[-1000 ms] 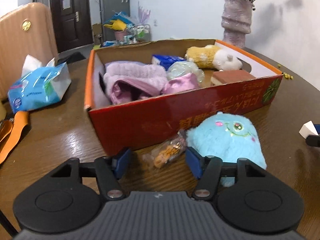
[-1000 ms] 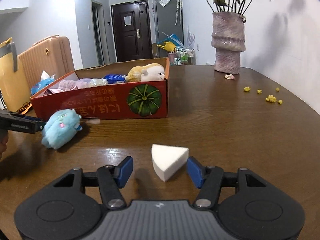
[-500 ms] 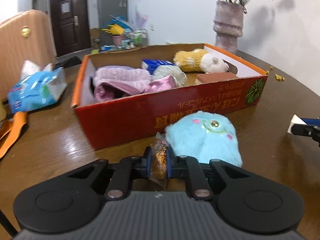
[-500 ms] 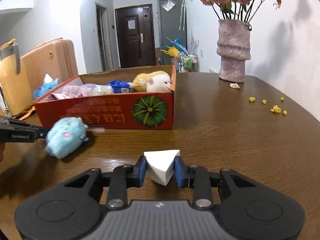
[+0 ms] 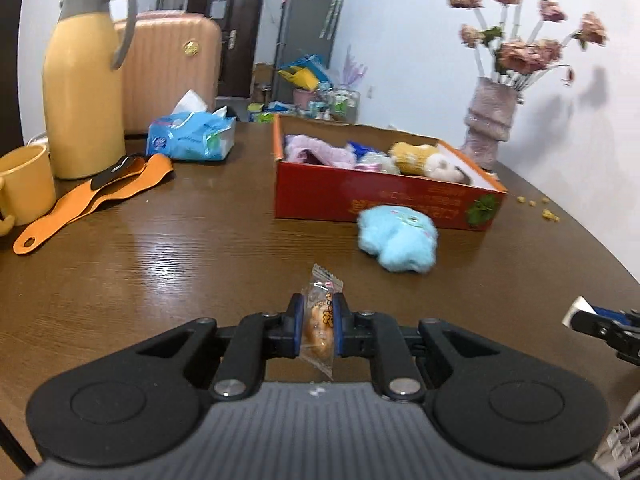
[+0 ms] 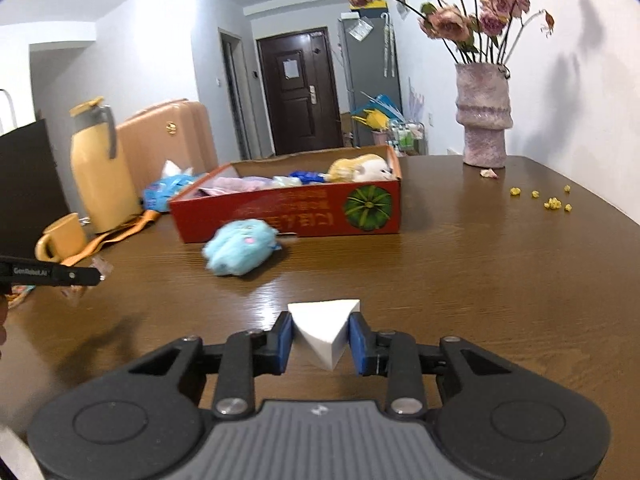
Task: Organize soft objects
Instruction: 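Carry the white sponge with the right gripper while the left carries the packet, release both in box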
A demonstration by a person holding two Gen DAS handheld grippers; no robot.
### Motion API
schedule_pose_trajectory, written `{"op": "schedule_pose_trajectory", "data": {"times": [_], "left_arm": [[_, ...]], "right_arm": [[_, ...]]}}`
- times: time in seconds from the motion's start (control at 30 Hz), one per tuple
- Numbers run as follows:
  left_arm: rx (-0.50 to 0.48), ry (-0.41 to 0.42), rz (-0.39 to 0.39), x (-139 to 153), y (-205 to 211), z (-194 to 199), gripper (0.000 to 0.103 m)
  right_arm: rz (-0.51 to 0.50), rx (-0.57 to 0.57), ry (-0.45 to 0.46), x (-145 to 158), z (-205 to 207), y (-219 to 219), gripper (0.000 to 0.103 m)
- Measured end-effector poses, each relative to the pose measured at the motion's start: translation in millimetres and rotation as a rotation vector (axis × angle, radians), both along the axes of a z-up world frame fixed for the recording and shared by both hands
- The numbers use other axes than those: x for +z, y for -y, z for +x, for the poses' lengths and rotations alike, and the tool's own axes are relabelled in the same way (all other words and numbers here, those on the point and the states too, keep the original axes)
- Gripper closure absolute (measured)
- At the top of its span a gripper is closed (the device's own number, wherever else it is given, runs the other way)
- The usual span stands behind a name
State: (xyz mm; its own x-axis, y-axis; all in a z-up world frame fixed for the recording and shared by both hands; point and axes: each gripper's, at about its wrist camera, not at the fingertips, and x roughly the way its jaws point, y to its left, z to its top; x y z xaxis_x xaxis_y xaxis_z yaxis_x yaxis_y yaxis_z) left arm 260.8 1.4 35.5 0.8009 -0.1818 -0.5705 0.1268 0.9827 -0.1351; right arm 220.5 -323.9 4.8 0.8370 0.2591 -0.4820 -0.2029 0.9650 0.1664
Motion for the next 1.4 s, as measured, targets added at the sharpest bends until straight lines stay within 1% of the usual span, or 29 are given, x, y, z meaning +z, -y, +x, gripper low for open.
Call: {"op": "schedule_pose_trajectory", "data": {"times": [0.13,0.23,0.3,0.37,0.43,0.47,0.53,0.67,0.73,0.8,0.87,0.93,1.0,1.07,1.1,1.13,1.17,1.2,1.27,1.3,1.37,1.4], "left_arm": [[-0.063,0.052,-0.028,13,10,-23,0.088],[-0.105,0.086,-0.032,18,16,-30,0.088],[-0.101,0.081,-0.028,17,15,-31,0.088],[-0.101,0.071,-0.040,16,13,-29,0.088],[-0.123,0.078,-0.043,20,12,-23,0.088],[-0.141,0.094,-0.033,24,13,-17,0.088],[-0.177,0.122,-0.008,36,17,4,0.088],[-0.239,0.125,-0.015,62,29,61,0.088],[-0.260,0.121,-0.030,72,39,95,0.088],[-0.273,0.075,-0.046,73,48,137,0.088],[-0.265,0.017,-0.060,66,57,175,0.088],[-0.262,-0.044,-0.076,53,63,205,0.088],[-0.248,-0.108,-0.086,37,69,233,0.088],[-0.258,-0.131,-0.083,23,75,249,0.087],[-0.255,-0.142,-0.079,17,77,256,0.086],[-0.247,-0.153,-0.075,12,78,262,0.083],[-0.239,-0.161,-0.071,7,79,269,0.074],[-0.233,-0.164,-0.072,3,77,274,0.064],[-0.237,-0.162,-0.067,-2,75,281,0.061],[-0.238,-0.165,-0.065,-3,73,284,0.060],[-0.233,-0.171,-0.081,-5,69,289,0.055],[-0.230,-0.166,-0.087,-4,67,290,0.055]], "right_arm": [[-0.011,0.025,0.039,13,-24,-13,0.074],[-0.014,0.033,0.065,22,-35,-19,0.074],[-0.010,0.033,0.074,24,-38,-20,0.074],[-0.006,0.031,0.073,25,-37,-20,0.074],[0.004,0.037,0.064,25,-31,-19,0.074],[0.013,0.045,0.060,27,-26,-19,0.074],[0.018,0.076,0.062,34,-11,-21,0.074],[-0.055,0.148,0.165,70,20,-36,0.074],[-0.068,0.194,0.202,87,49,-42,0.073],[-0.072,0.214,0.202,96,83,-46,0.072],[-0.080,0.226,0.176,97,123,-50,0.072],[-0.064,0.250,0.129,93,164,-52,0.072],[-0.038,0.262,0.057,81,208,-52,0.072],[-0.041,0.267,0.008,67,241,-55,0.072],[-0.050,0.266,-0.010,61,254,-57,0.072],[-0.063,0.271,-0.027,55,265,-60,0.070],[-0.077,0.282,-0.053,47,276,-62,0.069],[-0.086,0.290,-0.069,40,281,-64,0.069],[-0.085,0.298,-0.069,30,285,-65,0.061],[-0.083,0.297,-0.075,26,289,-65,0.059],[-0.072,0.287,-0.074,22,292,-64,0.050],[-0.065,0.282,-0.075,22,292,-63,0.049]]}}
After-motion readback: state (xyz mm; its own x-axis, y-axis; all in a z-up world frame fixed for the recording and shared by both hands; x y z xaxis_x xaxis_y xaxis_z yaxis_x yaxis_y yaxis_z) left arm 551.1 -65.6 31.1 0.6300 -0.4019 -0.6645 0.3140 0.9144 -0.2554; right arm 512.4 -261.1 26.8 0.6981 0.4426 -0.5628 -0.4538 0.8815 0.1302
